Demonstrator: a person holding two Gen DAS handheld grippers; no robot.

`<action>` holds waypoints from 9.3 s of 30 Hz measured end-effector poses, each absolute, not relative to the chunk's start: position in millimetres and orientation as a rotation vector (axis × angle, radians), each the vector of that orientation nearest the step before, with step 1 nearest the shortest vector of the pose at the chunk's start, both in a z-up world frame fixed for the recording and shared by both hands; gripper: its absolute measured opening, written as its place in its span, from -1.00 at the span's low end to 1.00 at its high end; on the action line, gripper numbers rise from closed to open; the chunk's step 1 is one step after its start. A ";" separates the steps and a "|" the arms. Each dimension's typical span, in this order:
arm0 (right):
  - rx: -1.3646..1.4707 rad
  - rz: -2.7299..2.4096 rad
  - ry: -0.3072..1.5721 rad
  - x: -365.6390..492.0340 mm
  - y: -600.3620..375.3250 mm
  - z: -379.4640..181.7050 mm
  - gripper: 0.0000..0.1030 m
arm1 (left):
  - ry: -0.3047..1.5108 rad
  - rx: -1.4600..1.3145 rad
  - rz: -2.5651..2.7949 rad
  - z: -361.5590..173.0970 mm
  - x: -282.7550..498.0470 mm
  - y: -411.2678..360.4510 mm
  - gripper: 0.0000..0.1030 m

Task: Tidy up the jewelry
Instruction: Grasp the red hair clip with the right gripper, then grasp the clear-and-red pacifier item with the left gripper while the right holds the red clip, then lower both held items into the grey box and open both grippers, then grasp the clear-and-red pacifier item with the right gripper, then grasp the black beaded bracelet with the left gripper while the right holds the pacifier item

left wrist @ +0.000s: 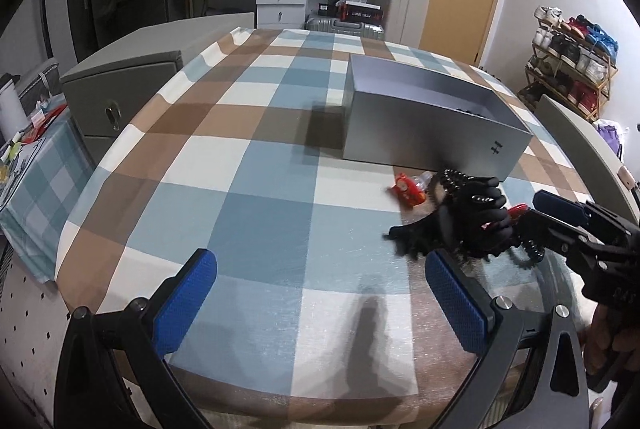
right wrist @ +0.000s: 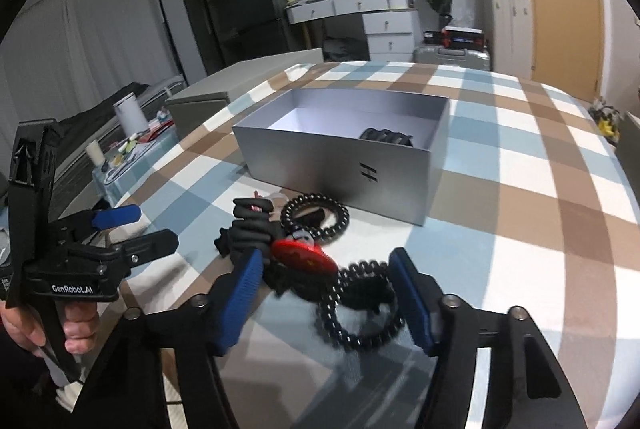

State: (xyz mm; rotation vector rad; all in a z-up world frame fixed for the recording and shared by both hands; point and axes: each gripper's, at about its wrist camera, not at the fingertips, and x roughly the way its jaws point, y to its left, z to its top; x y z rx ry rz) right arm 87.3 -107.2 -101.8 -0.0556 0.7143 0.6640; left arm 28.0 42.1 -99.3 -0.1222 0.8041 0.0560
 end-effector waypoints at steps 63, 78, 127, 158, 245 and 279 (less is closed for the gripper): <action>0.221 0.727 0.710 84.5 -153.1 -95.8 -0.92 | 1.020 -0.064 -0.337 -98.7 116.1 10.9 -0.62; 0.207 0.725 0.674 75.5 -152.1 -79.3 -0.92 | 0.983 -0.081 -0.298 -89.4 99.9 23.8 -0.63; 0.196 0.732 0.681 199.4 -110.0 -50.0 -0.92 | 0.891 -0.079 -0.397 -55.7 180.4 -0.4 -0.63; 0.206 0.629 0.604 165.4 -136.2 -36.8 -0.18 | 0.856 -0.038 -0.338 -43.3 161.8 -5.1 0.18; 0.164 0.606 0.750 93.8 -126.3 -84.0 -0.91 | 0.853 -0.114 -0.188 -73.2 56.5 31.8 0.58; 0.312 0.439 0.649 65.5 -239.9 -79.3 -0.91 | 1.052 0.392 -0.520 -104.7 92.2 -122.1 0.26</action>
